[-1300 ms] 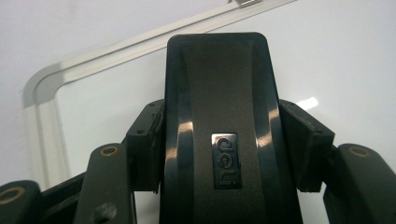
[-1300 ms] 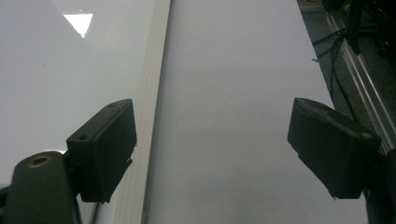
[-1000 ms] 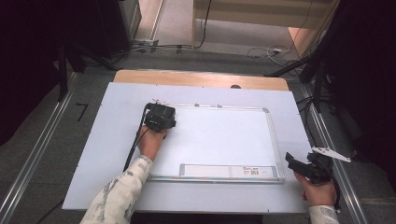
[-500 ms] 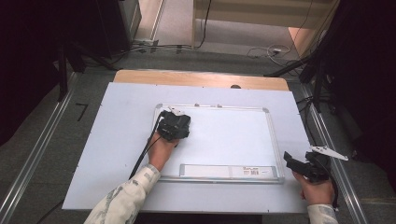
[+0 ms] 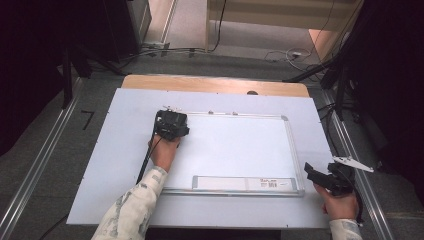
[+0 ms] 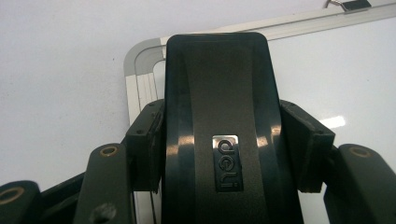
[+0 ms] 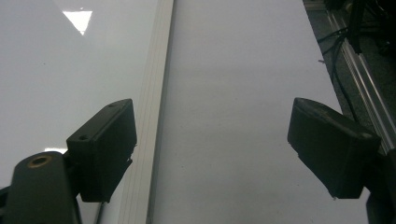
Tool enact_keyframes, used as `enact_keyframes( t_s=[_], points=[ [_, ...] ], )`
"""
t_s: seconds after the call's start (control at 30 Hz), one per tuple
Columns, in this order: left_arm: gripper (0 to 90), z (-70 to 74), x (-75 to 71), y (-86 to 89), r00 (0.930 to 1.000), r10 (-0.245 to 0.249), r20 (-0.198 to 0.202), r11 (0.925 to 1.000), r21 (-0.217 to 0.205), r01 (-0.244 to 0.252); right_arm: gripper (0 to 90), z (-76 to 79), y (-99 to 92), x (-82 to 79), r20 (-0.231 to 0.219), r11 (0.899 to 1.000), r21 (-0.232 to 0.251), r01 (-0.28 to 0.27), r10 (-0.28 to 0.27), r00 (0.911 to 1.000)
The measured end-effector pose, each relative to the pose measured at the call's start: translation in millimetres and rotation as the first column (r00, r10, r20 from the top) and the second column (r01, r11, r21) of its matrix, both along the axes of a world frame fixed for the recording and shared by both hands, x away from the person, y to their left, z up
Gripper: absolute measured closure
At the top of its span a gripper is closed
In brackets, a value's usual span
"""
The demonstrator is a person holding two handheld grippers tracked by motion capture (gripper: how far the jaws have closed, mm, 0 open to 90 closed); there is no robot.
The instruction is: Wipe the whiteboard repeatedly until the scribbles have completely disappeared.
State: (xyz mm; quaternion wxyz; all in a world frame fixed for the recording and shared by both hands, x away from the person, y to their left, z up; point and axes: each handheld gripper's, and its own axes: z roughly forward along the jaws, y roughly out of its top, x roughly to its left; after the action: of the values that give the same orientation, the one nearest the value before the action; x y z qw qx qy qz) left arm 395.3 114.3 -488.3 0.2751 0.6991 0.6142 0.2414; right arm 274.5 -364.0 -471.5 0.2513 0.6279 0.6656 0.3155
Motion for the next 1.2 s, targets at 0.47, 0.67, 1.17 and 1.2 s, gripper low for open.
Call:
enact_keyframes(
  t_s=[0.47,0.67,1.17,1.2],
  points=[
    [41.0,-2.7,-36.1,-25.4,0.9850,-0.171,0.020,0.9852,0.002,0.171,14.3,0.2,5.1,2.1,-0.004,1.000,-0.004,-0.014,0.014,0.9999],
    [41.0,-3.5,-52.0,-20.3,0.9749,-0.222,0.022,0.9751,0.006,0.222,14.3,-0.1,5.0,1.9,-0.006,1.000,-0.007,-0.012,0.012,0.9999],
    [40.9,-3.9,-64.2,-16.7,0.9742,-0.225,0.023,0.9744,0.005,0.225,14.3,0.6,7.3,3.5,-0.002,1.000,-0.007,-0.018,0.018,0.9998],
    [40.9,-3.8,-60.3,-15.4,0.9776,-0.209,0.022,0.9779,0.003,0.209,14.3,0.6,7.5,3.6,-0.003,1.000,-0.007,-0.020,0.020,0.9998]
  ],
)
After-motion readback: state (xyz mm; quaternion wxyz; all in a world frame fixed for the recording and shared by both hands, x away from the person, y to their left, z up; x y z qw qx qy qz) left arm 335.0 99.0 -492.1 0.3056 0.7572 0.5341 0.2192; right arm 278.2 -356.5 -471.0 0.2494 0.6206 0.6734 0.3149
